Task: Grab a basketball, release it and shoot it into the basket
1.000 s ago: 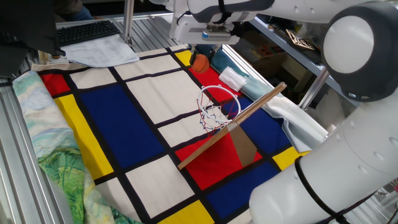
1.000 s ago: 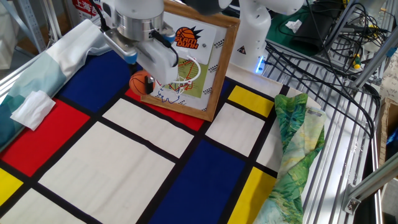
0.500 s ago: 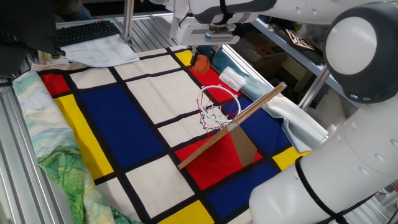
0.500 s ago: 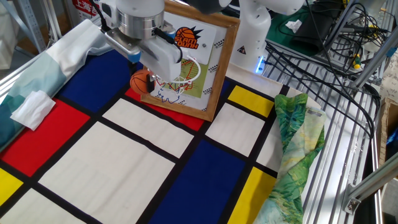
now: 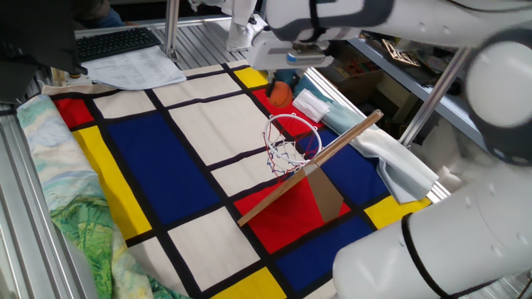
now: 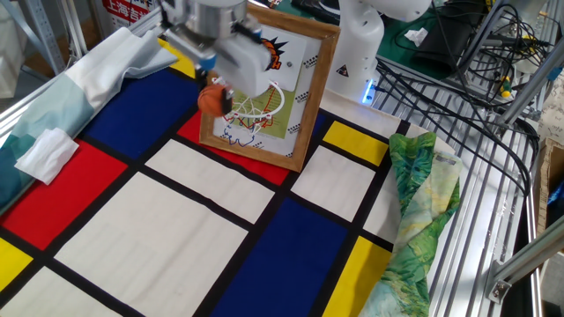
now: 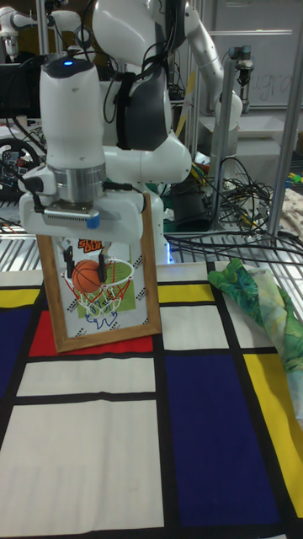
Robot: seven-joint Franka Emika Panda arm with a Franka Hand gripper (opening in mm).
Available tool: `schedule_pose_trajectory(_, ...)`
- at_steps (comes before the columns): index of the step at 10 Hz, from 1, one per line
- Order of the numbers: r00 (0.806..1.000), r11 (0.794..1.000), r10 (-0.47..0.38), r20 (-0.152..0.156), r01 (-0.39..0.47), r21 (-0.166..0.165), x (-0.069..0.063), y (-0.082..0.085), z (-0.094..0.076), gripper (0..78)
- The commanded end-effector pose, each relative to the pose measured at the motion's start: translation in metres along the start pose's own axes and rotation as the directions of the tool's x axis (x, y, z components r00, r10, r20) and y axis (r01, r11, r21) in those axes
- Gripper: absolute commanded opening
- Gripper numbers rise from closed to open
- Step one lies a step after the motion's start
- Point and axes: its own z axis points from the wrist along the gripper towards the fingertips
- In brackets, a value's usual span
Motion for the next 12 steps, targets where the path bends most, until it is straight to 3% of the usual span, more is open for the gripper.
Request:
schedule_pose_trajectory(1,1.0,1.0,-0.003,-0.008,0.003,-0.002,0.045,-0.008,-0.016,1.4)
schedule_pose_trajectory(4,1.0,1.0,-0.006,-0.006,0.005,-0.004,0.063,-0.009,-0.006,1.4)
schedule_pose_trajectory(5,1.0,1.0,-0.006,-0.006,0.005,-0.004,0.063,-0.009,-0.006,1.4)
schedule_pose_trajectory(7,1.0,1.0,-0.004,-0.004,0.004,-0.006,0.077,-0.009,0.009,1.4)
schedule_pose_trajectory(12,1.0,1.0,0.014,0.002,-0.014,-0.002,0.079,-0.008,0.022,1.4)
